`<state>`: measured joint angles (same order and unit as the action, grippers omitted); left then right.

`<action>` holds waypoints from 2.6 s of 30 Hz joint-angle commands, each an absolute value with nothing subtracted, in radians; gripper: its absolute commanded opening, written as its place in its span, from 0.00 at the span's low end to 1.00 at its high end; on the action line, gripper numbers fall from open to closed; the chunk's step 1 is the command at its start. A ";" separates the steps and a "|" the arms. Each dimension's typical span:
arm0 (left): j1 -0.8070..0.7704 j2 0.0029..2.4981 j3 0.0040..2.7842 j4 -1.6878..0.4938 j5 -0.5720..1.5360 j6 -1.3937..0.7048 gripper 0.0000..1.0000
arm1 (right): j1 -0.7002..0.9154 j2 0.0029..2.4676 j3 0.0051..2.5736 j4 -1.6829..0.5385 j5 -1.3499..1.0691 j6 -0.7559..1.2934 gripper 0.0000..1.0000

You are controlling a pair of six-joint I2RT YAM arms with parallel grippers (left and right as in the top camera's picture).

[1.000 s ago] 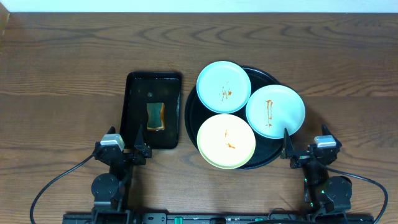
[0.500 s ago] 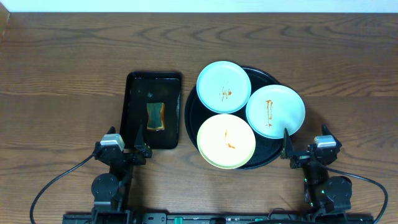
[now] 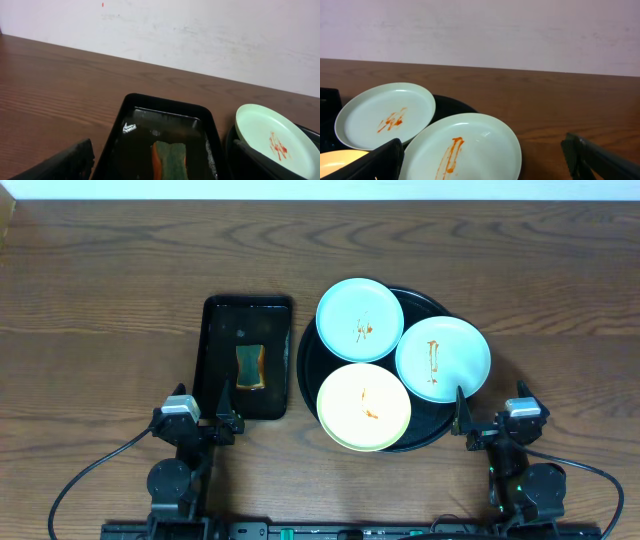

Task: Clean dirty plates on tray and stack at the side

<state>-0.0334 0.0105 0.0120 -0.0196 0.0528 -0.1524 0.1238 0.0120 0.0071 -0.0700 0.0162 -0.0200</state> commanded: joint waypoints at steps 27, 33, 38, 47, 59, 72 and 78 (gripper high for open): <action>-0.028 0.004 0.004 -0.066 0.056 -0.139 0.87 | 0.119 0.007 0.006 -0.073 0.018 -0.035 0.99; -0.028 0.004 0.004 -0.066 0.056 -0.139 0.87 | 0.119 0.007 0.006 -0.073 0.018 -0.035 0.99; -0.028 0.004 0.004 -0.066 0.056 -0.139 0.87 | 0.119 0.007 0.006 -0.073 0.018 -0.035 0.99; -0.028 0.004 0.004 -0.066 0.055 -0.138 0.87 | 0.119 0.010 0.006 -0.073 0.011 -0.017 0.99; -0.029 0.069 0.078 -0.158 0.063 -0.197 0.87 | 0.119 0.113 0.100 -0.170 -0.006 0.179 0.99; -0.029 0.600 0.582 -0.519 0.068 -0.196 0.87 | 0.119 0.691 0.587 -0.490 -0.194 0.179 0.99; -0.030 0.873 0.859 -0.745 0.088 -0.196 0.87 | 0.120 0.961 0.811 -0.708 -0.282 0.179 0.99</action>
